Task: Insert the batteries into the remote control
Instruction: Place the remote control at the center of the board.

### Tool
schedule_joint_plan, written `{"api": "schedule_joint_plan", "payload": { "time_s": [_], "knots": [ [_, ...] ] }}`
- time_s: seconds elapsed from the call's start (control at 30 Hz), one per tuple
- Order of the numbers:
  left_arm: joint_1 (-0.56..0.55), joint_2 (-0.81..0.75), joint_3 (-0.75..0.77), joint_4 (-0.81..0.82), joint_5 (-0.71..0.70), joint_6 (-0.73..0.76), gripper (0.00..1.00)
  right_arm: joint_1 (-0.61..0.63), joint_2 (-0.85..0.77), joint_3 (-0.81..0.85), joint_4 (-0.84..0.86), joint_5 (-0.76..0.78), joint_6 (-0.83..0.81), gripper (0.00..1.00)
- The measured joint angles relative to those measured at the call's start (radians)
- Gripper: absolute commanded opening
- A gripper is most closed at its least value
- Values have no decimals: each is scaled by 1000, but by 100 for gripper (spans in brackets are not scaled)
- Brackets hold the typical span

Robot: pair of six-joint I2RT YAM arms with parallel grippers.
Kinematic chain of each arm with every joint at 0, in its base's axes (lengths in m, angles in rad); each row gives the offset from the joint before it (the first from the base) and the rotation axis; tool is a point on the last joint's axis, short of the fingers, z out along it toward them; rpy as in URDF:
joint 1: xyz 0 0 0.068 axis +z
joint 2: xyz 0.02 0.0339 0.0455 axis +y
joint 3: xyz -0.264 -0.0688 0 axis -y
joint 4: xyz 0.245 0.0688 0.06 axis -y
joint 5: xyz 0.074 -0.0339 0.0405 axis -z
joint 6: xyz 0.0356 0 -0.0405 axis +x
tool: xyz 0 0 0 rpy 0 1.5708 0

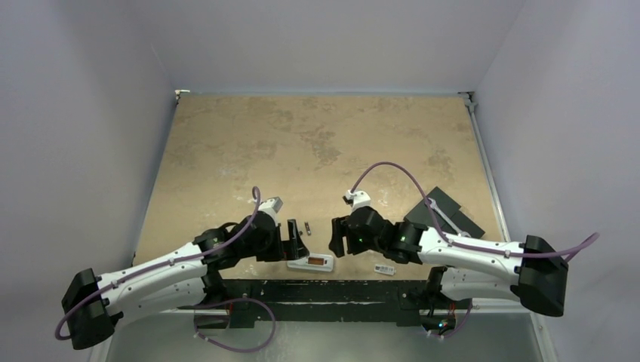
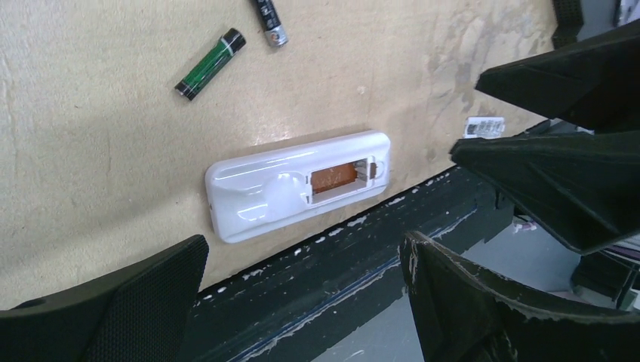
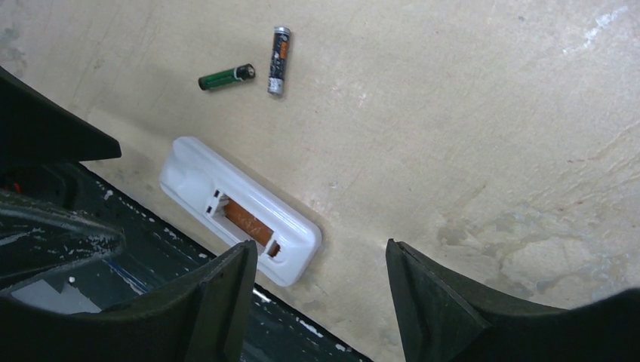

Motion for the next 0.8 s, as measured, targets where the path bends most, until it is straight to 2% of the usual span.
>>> {"api": "schedule_joint_plan", "payload": {
  "time_s": [0.4,0.8],
  "knots": [
    [0,-101,64,-67,-32,60,99,0,161,128,-1,8,-49,63],
    [0,-216,210,-167,-99,191,95,0,334,262,0,11,-79,58]
  ]
}}
